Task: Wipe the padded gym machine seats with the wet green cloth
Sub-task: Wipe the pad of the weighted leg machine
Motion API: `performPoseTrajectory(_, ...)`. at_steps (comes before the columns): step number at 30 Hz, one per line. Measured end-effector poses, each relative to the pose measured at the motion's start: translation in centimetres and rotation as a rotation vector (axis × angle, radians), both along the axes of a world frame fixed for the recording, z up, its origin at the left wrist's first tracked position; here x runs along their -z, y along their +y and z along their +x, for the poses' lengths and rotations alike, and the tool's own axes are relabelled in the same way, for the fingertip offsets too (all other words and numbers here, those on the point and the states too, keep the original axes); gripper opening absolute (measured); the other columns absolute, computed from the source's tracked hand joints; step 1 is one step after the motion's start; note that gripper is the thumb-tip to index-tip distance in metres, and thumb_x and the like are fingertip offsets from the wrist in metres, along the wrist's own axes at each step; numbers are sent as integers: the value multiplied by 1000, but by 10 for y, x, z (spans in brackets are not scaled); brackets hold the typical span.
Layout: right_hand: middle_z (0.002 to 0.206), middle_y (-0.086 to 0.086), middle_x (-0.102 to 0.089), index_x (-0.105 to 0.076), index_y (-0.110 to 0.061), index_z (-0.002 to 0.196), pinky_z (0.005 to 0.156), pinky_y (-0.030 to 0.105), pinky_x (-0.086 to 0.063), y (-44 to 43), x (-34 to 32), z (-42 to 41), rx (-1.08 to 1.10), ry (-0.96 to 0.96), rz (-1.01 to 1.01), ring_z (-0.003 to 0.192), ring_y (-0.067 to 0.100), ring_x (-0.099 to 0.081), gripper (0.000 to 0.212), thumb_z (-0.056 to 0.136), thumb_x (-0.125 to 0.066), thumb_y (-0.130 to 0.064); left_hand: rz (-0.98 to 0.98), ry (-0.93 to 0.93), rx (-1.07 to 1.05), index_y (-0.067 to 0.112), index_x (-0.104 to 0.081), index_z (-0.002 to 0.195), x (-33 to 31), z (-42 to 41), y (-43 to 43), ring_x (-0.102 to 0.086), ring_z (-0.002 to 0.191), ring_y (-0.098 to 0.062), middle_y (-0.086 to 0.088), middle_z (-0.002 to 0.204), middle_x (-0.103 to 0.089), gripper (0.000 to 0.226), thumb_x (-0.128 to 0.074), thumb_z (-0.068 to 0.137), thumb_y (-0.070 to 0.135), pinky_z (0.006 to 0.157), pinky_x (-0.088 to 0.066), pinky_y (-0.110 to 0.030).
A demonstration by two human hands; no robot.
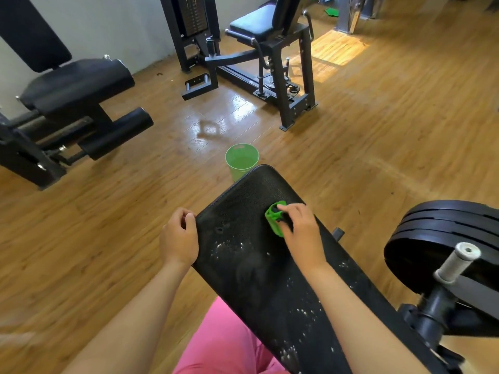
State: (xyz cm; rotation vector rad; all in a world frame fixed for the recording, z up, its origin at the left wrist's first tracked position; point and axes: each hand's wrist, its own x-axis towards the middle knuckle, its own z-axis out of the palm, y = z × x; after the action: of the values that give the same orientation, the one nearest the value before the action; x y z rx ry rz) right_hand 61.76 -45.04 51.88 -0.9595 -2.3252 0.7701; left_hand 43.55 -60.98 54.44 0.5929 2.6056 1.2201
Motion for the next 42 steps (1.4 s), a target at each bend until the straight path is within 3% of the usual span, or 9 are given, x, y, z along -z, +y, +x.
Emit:
performPoseTrajectory(5, 111, 10, -60, -64, -6, 117, 87, 19, -33, 41, -5, -1, 157, -16, -15, 108, 25, -51, 30, 87, -65, -3, 3, -1, 9, 18, -54, 76, -1, 1, 0, -51, 65, -24, -6, 71, -58, 27, -40, 99, 17, 59, -42, -42)
performPoseTrajectory(8, 113, 9, -60, -64, -8, 118, 83, 13, -29, 48, -4, -1, 227, -7, -35, 110, 24, -50, 28, 90, -63, -6, 8, 1, 17, 16, -55, 78, -1, 1, 0, -52, 66, -26, -7, 72, -58, 26, -40, 99, 17, 58, -42, -42)
performPoseTrajectory(12, 115, 7, -58, -63, -8, 121, 91, 18, -33, 35, 0, 1, 322, 44, -123, 111, 18, -50, 29, 92, -62, -8, 17, 4, 28, 14, -55, 80, 2, 0, -1, -51, 65, -19, -6, 72, -58, 26, -40, 100, 16, 57, -39, -31)
performPoseTrajectory(16, 117, 5, -57, -63, -9, 120, 92, 17, -32, 14, -2, -2, 357, 77, -188, 113, 16, -49, 29, 91, -62, -7, 28, -2, 37, 14, -56, 79, 5, -2, -2, -51, 62, -19, -6, 70, -58, 26, -41, 100, 15, 55, -37, -31)
performPoseTrajectory(19, 116, 3, -57, -63, -11, 119, 96, 24, -39, 0, -11, -15, 310, 89, -208, 112, 16, -50, 29, 90, -64, -9, 23, 16, 23, 13, -56, 78, 5, -2, 0, -49, 61, -16, -5, 70, -57, 26, -41, 99, 15, 53, -36, -29)
performPoseTrajectory(28, 115, 5, -59, -63, -11, 122, 96, 22, -39, -46, -55, -104, -187, 82, -123, 110, 16, -49, 35, 87, -69, -14, 42, 22, 21, 16, -56, 78, 4, 0, -2, -51, 64, -16, -3, 70, -57, 26, -41, 99, 18, 54, -36, -29)
performPoseTrajectory(33, 113, 5, -60, -63, -9, 122, 97, 21, -40, -72, -51, -94, -366, 57, -83, 109, 16, -52, 37, 86, -70, -10, 75, 20, 33, 22, -53, 73, 0, 2, -2, -48, 58, -7, 2, 67, -56, 30, -42, 100, 17, 50, -30, -19)
performPoseTrajectory(37, 110, 5, -61, -64, -8, 121, 95, 23, -43, -38, -51, -85, -321, 13, -36, 107, 16, -53, 35, 86, -70, -9, 54, 20, 20, 16, -55, 76, 0, 2, -3, -51, 62, -21, -5, 67, -56, 28, -39, 100, 19, 54, -37, -37)
performPoseTrajectory(42, 111, 7, -59, -64, -7, 119, 92, 20, -38, -36, -57, -96, -170, 13, -10, 106, 19, -51, 34, 86, -70, -11, 50, 22, 18, 14, -55, 77, -1, 3, -3, -50, 60, -24, -7, 66, -55, 30, -38, 100, 21, 53, -35, -36)
